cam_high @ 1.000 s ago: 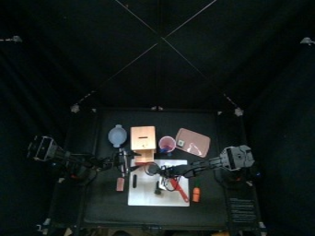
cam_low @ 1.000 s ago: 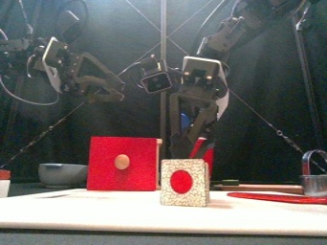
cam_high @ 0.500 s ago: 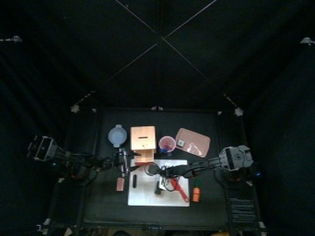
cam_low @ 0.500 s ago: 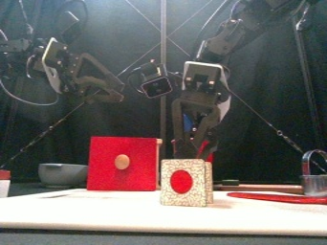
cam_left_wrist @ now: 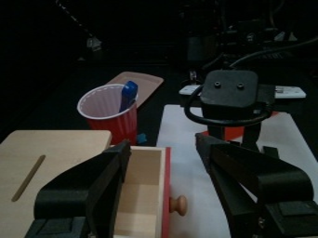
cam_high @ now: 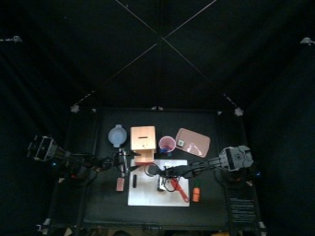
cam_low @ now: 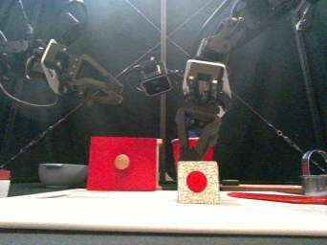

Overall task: Place sushi on board then cut the sushi with the knife then place the pieces on the plate
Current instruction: Place the 4 sushi pieces on the plate

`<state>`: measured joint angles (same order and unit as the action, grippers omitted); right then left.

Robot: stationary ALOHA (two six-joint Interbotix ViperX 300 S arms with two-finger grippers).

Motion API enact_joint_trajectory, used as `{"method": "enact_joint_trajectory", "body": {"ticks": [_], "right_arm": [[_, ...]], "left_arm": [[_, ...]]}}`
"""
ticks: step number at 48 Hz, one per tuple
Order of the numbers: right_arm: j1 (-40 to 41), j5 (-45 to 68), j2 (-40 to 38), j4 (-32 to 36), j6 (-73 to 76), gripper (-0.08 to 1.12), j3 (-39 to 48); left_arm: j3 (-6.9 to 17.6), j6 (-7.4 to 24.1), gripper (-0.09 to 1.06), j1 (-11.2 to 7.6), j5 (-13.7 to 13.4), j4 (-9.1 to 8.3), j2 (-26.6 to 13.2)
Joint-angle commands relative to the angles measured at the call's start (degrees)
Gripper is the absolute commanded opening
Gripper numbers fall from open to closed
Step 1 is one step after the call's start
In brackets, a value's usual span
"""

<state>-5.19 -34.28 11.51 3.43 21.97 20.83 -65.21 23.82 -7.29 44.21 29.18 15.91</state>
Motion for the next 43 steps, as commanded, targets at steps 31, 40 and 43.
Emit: {"method": "enact_joint_trajectory", "body": {"ticks": [31, 40, 43], "right_arm": [[6.8, -7.1, -20.0, -2.2, 0.2, 0.32, 12.9], [22.5, -3.7, -30.9, -1.8, -0.1, 0.32, 23.9], [28.4, -1.8, -32.0, -1.3, -0.3, 0.32, 26.2]], "left_arm": [[0.6, 0.1, 0.93, -0.18, 0.6, 0.18, 0.2], [0.6, 0.1, 0.92, -0.09, 0.6, 0.18, 0.2], [0.5, 0.1, 0.92, -0.18, 0.5, 0.18, 0.1]]}}
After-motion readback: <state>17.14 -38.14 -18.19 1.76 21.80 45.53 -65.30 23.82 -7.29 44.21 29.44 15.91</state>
